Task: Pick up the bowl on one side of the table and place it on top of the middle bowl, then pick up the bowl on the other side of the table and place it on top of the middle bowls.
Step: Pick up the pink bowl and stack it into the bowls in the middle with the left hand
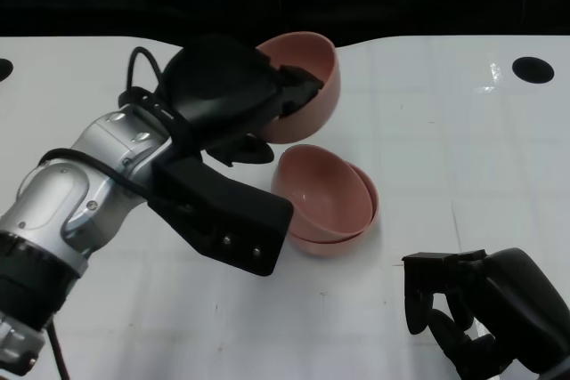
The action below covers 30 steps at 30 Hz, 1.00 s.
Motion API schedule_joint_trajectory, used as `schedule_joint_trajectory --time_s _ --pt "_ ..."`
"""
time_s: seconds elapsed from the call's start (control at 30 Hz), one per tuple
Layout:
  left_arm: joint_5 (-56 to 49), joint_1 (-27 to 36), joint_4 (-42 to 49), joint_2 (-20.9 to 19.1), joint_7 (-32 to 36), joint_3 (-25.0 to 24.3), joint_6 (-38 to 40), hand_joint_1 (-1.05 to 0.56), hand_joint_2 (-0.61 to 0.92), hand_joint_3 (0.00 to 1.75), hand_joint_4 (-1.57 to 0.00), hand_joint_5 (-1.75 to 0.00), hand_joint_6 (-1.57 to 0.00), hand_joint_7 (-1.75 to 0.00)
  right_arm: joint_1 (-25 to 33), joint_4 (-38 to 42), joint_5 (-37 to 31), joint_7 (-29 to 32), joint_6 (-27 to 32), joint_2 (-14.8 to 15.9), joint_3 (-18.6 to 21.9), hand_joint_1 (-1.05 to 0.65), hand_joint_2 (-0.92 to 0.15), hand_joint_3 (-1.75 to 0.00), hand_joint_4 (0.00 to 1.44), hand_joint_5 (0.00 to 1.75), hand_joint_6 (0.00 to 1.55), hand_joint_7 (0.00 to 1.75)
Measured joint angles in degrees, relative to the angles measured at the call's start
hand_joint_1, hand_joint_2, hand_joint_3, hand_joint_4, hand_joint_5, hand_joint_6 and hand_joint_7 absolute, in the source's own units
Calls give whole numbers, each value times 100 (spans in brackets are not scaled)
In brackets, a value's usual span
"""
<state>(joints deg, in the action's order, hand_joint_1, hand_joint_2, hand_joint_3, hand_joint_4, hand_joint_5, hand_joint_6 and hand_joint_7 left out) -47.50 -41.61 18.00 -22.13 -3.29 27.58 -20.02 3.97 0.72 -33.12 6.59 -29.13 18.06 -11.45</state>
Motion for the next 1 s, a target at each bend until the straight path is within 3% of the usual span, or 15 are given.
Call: schedule_joint_trajectory --time_s 0.07,0.17,0.27,0.4,0.5,0.8,0.9,1.0 --pt "1 -29 105 58 -80 50 -57 -33 73 39 -86 -175 -96 -83 0 0 -6 0 3 0 -12 -4 -14 -161 100 175 84 159" --pt "22 -114 292 137 -185 138 -185 -31 73 34 -88 -175 -102 -74 -2 0 -7 0 9 -2 -20 -4 -14 -161 100 175 84 159" --pt "26 -206 493 210 -208 207 -329 -29 73 35 -90 -175 -106 -75 -11 0 -14 0 23 -5 -27 -5 -13 -161 100 175 84 158" --pt "20 -290 714 258 -218 275 -428 -26 71 45 -91 -175 -95 -101 -16 -1 -64 3 34 -5 -31 -6 -13 -161 99 175 84 157" --pt "11 -385 815 287 -307 361 -428 -26 71 48 -91 -175 -89 -110 -17 -1 -124 11 34 -6 -41 -6 -12 -161 100 175 85 157" --pt "28 -435 820 412 -848 473 -288 -28 71 46 -87 -175 -88 -97 -26 -1 -133 10 51 -10 -57 -6 -12 -161 99 175 84 155" --pt "3 -434 820 420 -872 499 -257 -29 70 42 -87 -175 -87 -97 -26 -11 -152 10 87 -10 -61 -5 -11 -160 99 175 85 156" --pt "-26 -435 834 458 -862 539 -257 -30 75 30 -86 -175 -89 -83 -26 -11 -162 10 88 -10 -63 -5 -12 -160 99 175 85 156"
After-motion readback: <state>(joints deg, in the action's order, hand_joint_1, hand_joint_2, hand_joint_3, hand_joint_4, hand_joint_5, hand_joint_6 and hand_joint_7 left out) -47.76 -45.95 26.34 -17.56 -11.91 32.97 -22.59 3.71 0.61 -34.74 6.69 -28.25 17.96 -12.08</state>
